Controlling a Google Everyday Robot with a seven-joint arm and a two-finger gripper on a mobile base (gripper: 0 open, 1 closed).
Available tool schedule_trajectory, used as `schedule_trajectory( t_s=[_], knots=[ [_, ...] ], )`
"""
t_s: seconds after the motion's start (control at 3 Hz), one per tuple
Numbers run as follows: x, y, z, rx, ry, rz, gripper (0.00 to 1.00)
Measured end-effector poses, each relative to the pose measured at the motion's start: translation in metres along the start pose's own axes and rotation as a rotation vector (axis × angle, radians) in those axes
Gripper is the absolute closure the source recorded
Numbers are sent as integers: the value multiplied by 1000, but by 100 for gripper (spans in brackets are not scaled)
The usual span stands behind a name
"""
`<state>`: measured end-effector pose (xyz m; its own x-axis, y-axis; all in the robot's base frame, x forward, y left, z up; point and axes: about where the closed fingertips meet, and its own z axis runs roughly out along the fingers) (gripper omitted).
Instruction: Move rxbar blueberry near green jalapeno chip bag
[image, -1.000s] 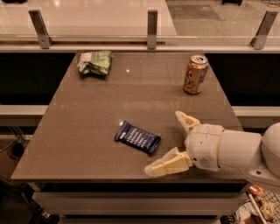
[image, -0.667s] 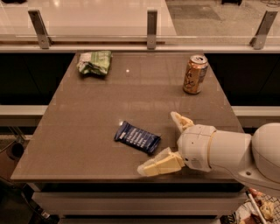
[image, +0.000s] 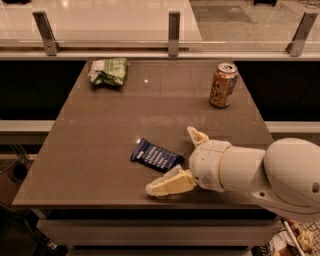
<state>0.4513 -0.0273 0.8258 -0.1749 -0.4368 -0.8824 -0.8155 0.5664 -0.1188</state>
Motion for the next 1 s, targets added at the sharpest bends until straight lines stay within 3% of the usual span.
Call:
schedule_trajectory(
  t_s=[0.67,1.0],
  knots=[
    [1,-7,18,-17,-10,25,0],
    [4,-9,26,-49,-7,37,17]
  ],
)
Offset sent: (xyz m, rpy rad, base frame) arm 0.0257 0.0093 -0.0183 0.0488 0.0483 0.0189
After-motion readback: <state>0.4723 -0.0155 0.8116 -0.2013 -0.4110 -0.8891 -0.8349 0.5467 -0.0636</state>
